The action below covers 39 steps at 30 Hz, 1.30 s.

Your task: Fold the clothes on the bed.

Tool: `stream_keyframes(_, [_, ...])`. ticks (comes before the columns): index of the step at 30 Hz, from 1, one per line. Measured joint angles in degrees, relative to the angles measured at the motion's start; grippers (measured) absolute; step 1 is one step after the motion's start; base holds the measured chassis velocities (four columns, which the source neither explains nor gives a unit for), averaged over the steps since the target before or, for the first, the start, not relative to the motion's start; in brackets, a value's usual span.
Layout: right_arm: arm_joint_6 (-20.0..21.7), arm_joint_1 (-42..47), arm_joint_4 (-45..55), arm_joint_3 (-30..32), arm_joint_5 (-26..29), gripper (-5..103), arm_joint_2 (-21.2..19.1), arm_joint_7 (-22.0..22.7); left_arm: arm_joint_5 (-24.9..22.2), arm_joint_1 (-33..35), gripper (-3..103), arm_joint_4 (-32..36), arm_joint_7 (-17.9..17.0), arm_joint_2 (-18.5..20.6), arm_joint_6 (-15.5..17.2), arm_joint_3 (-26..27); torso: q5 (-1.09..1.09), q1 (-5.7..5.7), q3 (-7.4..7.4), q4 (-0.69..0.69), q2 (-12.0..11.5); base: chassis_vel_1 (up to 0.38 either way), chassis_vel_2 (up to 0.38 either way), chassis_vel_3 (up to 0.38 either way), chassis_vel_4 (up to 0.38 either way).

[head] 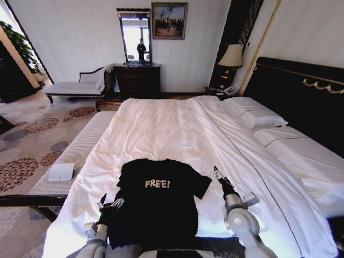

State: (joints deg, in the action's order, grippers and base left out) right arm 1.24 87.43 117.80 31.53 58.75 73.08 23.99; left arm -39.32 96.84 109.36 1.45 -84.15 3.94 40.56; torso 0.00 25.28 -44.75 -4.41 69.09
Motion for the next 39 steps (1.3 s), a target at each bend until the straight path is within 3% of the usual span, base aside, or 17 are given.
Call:
stream_keyframes(2, [-0.04,-0.04,-0.35,-0.55,-0.48,100,0.27,0.0,-10.37,-2.42,100,0.02,-3.15,-0.11,3.66,0.82,0.0,0.0,0.0,0.0,0.0,0.0,0.0,0.0,0.0])
stream_keyframes(4, [-0.05,-0.2,-0.67,-1.09,-0.87,100,0.62,0.0,-17.74,-5.25,100,-0.56,-5.47,-0.2,5.99,2.06,0.01,0.0,0.0,0.0,0.0,0.0,0.0,0.0,0.0])
stream_keyframes(5, [-0.05,-0.2,-0.67,-1.09,-0.87,100,0.62,0.0,-17.74,-5.25,100,-0.56,-5.47,-0.2,5.99,2.06,0.01,0.0,0.0,0.0,0.0,0.0,0.0,0.0,0.0])
stream_keyframes(7, [-0.04,-0.32,-0.95,-1.49,-1.08,100,0.94,0.0,-23.75,-7.78,100,-1.33,-7.75,-0.17,7.64,3.04,0.0,0.01,0.0,-0.01,0.0,0.0,0.0,0.0,0.0])
stream_keyframes(9, [0.01,-0.4,-1.3,-1.77,-1.33,100,1.15,0.01,-26.34,-9.58,100,-2.23,-8.88,-0.07,8.62,3.25,0.0,0.01,0.0,0.0,0.0,0.0,0.0,0.0,0.0])
stream_keyframes(23, [0.26,-0.97,-3.33,-2.15,-1.99,100,1.89,0.0,-25.21,-14.82,101,-9.34,-8.4,-1.55,9.79,0.75,0.01,0.0,0.0,-0.01,0.0,0.0,0.0,0.0,0.0])
stream_keyframes(24, [0.26,-0.97,-3.4,-2.19,-2.01,100,1.91,0.0,-25.13,-14.89,96,-9.48,-8.41,-1.59,9.73,0.75,0.0,0.0,-0.01,-0.01,0.0,0.0,0.0,0.0,0.0])
stream_keyframes(26, [0.27,-0.97,-3.52,-2.23,-2.02,100,1.92,0.0,-25.02,-14.88,96,-9.53,-8.41,-1.61,9.68,0.74,0.01,0.0,0.0,0.0,0.0,0.0,0.0,0.0,0.0])
stream_keyframes(29, [0.28,-0.98,-3.71,-2.24,-2.05,100,1.9,0.0,-24.74,-14.63,80,-9.53,-8.39,-1.68,9.58,0.73,0.01,0.01,0.0,0.0,0.0,0.0,0.0,0.0,0.0])
stream_keyframes(31, [0.28,-0.98,-3.73,-2.24,-2.05,100,1.89,0.0,-24.67,-14.56,80,-9.53,-8.38,-1.7,9.53,0.72,0.01,0.0,-0.01,0.0,0.0,0.0,0.0,0.0,0.0])
stream_keyframes(35, [0.31,-0.98,-3.72,-2.34,-2.15,100,1.88,0.03,-24.3,-14.46,57,-9.52,-8.44,-1.76,9.42,0.73,0.0,0.0,0.0,0.0,0.0,0.0,0.0,0.0,0.0])
stream_keyframes(39, [0.35,-0.99,-3.64,-2.38,-2.25,100,1.89,0.15,-24.18,-14.45,46,-9.53,-8.63,-1.76,9.36,0.78,0.0,0.01,0.0,0.0,0.0,0.0,0.0,0.0,0.0])
